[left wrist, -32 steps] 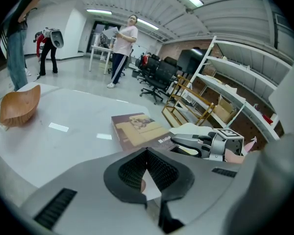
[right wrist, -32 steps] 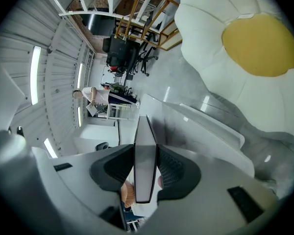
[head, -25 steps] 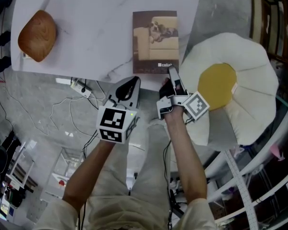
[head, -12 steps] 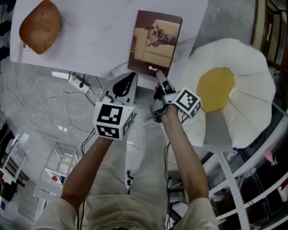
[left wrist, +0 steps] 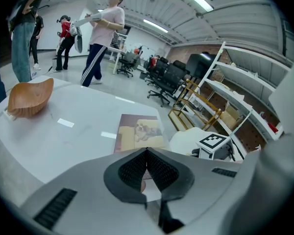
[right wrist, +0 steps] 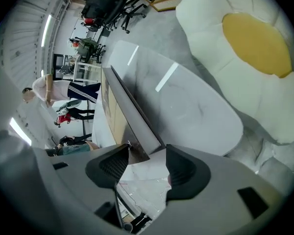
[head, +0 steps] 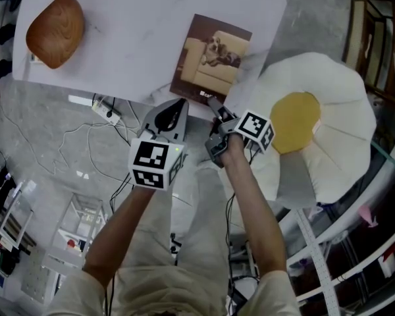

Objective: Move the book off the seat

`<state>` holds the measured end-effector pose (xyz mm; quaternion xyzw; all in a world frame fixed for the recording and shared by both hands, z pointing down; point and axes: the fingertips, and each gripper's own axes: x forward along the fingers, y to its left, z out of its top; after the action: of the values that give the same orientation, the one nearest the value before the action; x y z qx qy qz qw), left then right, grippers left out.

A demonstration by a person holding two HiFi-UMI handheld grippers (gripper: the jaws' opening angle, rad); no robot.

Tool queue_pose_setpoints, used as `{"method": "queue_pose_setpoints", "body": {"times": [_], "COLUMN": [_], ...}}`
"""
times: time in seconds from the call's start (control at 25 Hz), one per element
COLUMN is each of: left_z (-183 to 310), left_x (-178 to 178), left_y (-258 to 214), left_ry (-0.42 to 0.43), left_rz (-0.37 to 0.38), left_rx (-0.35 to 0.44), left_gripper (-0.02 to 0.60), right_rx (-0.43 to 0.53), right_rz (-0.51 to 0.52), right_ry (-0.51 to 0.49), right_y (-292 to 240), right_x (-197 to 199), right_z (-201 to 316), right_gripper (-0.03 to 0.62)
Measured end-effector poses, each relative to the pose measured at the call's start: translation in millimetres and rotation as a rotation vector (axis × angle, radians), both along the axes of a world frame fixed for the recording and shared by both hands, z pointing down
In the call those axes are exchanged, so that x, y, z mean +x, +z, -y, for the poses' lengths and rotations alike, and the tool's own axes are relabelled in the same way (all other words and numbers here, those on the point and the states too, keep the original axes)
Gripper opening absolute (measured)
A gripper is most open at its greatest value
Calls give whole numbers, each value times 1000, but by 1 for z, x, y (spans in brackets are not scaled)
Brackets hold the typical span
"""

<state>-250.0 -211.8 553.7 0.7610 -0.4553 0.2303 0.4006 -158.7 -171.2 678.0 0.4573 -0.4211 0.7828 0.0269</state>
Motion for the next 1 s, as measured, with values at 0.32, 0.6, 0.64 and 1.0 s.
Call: {"method": "queue_pose_setpoints", "body": {"times": [0.32, 0.6, 0.64, 1.0], "left_z": [-5, -14, -16, -26], "left_x": [-4, 6, 7, 19], "left_y": [-4, -10, -11, -38], "left_ry": [-3, 11, 12, 15], "left_rz": [6, 16, 20, 32], "left_rx": [7, 11, 10, 26], "left_gripper": [11, 11, 11, 11], "right_rx": [-78, -31, -18, 129], "right_rz": [-134, -178, -192, -243], "right_ry": [-78, -128, -141, -233], "right_y": [7, -4, -7, -55], "right_x": [14, 26, 28, 38], "right_z": [-14, -20, -20, -14], "right_gripper": [222, 222, 221, 128]}}
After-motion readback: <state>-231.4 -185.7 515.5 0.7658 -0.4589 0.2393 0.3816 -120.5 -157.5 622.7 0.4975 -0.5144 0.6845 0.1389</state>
